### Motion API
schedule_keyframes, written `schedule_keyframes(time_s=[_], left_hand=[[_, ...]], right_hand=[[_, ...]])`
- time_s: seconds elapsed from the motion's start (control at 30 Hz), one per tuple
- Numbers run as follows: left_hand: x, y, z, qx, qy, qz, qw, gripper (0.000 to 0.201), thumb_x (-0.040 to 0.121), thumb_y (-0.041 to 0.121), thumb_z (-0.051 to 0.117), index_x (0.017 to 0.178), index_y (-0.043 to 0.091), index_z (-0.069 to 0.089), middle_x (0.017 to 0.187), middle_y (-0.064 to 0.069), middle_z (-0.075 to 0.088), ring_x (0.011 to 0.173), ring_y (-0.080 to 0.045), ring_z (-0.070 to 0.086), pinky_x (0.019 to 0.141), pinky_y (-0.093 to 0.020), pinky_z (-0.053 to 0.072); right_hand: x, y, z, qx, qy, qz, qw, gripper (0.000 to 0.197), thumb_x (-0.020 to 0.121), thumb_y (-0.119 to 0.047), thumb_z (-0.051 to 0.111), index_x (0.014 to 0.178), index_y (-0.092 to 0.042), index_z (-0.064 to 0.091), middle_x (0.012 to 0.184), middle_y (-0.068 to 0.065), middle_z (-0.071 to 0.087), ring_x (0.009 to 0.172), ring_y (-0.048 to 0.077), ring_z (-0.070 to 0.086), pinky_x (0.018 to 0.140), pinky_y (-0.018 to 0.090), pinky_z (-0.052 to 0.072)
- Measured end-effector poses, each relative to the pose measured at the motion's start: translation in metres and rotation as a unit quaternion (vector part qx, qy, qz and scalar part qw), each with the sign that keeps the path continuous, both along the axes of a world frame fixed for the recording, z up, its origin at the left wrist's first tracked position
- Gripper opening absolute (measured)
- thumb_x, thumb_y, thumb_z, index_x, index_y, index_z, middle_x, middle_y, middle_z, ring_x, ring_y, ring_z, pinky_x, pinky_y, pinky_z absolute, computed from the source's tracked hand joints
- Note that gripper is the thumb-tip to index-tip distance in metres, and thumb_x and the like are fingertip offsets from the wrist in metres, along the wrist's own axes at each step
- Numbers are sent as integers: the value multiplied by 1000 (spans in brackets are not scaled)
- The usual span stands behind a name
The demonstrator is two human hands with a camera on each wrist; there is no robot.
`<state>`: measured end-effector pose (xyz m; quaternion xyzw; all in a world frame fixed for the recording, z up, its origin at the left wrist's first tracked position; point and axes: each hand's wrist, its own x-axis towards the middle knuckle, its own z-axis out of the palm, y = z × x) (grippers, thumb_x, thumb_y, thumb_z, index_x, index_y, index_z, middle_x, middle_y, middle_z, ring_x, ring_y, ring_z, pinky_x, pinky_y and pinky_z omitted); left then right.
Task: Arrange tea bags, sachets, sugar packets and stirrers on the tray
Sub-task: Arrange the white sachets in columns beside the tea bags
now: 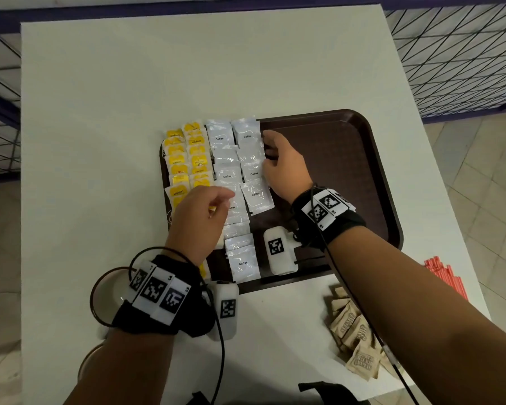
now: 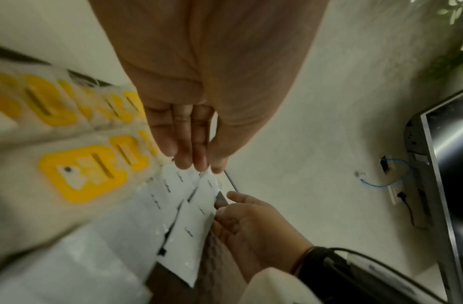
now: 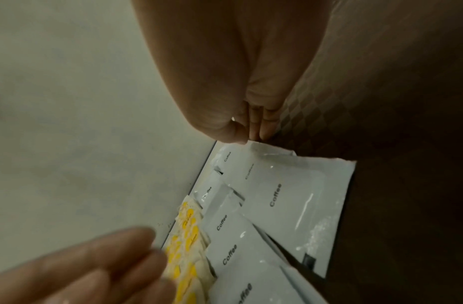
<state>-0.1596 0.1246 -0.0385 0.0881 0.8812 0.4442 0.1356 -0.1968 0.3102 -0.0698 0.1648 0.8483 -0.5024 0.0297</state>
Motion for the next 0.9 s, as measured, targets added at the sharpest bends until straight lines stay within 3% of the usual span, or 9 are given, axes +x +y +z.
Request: schedule_keyframes(time_s=[0.07,0.13,0.27,0.4,0.53,0.67,0.83,0.9], left_hand=[[-10,11,1,26,-35,15,999,26,94,9,48,113,17,64,112,3,63,97,-5,57,79,-4,40],[-22,24,3,50,-66,18,996,34,95,5,41,122,16,58,123,2,60,112,-8,55,90,-12,40],[-45,46,1,74,-82,31,993,51,88,-7,32,132,15,47,137,-2,50,129,-14,45,103,-25,37],[-62,57,-5,67,-90,43,993,53,88,-8,32,133,15,45,139,-3,47,131,-17,42,93,-19,34],[-67,61,-5,56,-87,34,994,48,91,-5,31,133,14,45,139,-2,47,129,-14,42,86,-12,32],[-69,63,-6,58,-68,31,996,45,92,-4,34,131,13,48,137,-1,49,127,-14,43,81,-5,30],[-64,60,-4,81,-77,37,993,48,91,-6,30,132,14,47,138,0,48,127,-16,45,84,-12,37],[-61,57,-1,105,-81,52,990,50,90,-7,30,131,14,47,137,0,48,126,-16,47,92,-18,40]], right_hand=[[2,0,0,-16,-2,-5,1000,52,83,4,44,133,-12,45,125,4,58,107,11,56,95,16,41],[3,-1,-1,-32,-1,-9,999,54,82,5,43,133,-13,45,124,3,59,110,13,57,98,21,43],[4,-1,1,-47,-7,-19,999,55,81,9,41,133,-10,44,115,-4,56,108,8,54,94,14,40],[3,1,0,-57,-3,-14,998,56,81,9,40,134,-8,42,128,6,56,116,13,52,99,17,38],[2,2,-1,-61,1,-7,998,57,79,10,38,132,-11,45,122,1,58,111,9,54,96,15,40],[0,1,-5,-68,6,2,998,54,80,7,41,129,-13,48,123,0,61,114,10,56,99,20,43],[1,3,0,-55,-5,-3,998,53,82,6,41,132,-12,46,126,-1,57,110,9,55,93,14,41],[0,3,2,-61,-5,-4,998,55,81,7,40,133,-11,45,128,1,56,112,12,55,95,17,42]])
